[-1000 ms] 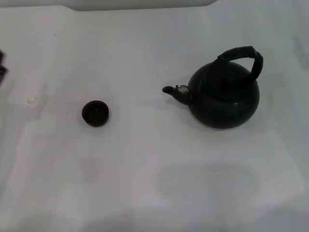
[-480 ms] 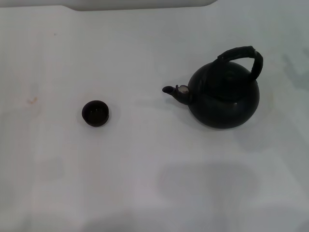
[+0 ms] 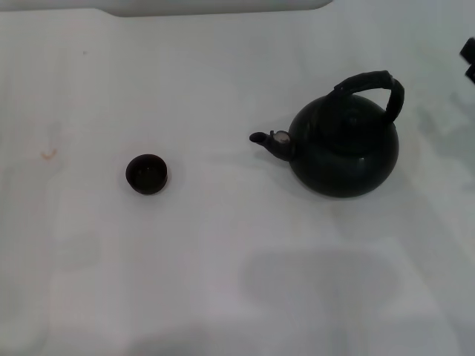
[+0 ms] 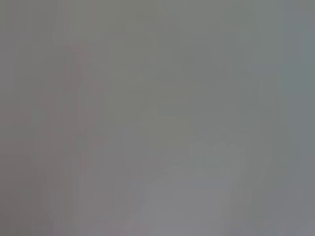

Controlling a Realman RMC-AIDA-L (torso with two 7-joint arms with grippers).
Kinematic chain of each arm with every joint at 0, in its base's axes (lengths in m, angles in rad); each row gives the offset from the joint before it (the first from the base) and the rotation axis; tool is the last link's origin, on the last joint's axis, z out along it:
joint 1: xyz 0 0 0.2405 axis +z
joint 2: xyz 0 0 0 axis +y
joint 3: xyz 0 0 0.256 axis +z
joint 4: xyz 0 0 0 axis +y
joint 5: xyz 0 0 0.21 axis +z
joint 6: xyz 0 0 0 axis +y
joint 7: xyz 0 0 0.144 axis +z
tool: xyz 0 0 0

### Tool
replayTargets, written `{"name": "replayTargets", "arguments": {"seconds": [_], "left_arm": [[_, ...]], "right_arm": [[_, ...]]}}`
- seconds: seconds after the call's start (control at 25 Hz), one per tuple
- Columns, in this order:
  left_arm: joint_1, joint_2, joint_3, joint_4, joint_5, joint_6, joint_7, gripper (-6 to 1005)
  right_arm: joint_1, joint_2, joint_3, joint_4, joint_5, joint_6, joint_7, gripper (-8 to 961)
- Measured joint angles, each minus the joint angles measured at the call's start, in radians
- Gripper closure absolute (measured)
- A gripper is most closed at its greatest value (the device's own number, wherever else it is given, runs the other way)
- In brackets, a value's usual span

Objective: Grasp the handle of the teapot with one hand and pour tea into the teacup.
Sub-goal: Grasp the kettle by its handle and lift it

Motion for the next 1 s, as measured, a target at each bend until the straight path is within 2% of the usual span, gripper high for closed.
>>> {"name": "replayTargets", "arguments": {"seconds": [0.28, 0.48, 0.68, 1.0], "left_arm": [[-0.004, 0.001, -0.003, 0.006, -0.002, 0.002, 0.000, 133], [-0.004, 0.001, -0.007, 0.007, -0.004, 0.004, 0.000, 134], [-0.006, 0.000, -0.008, 0.007, -0.005, 0.005, 0.000, 134], [-0.009, 0.001, -0.004, 0.007, -0.005, 0.016, -0.001, 133]], "right_arm": [[-0.060, 0.005, -0.014, -0.065, -0.147, -0.005, 0.117, 270], [-0.100, 0.006, -0.032, -0.094, -0.188, -0.014, 0.132, 269], [-0.105, 0.007, -0.052, -0.088, -0.246, -0.037, 0.142, 269], [-0.064, 0.010, -0.122, -0.104, -0.266, 0.118, 0.134, 269]]}}
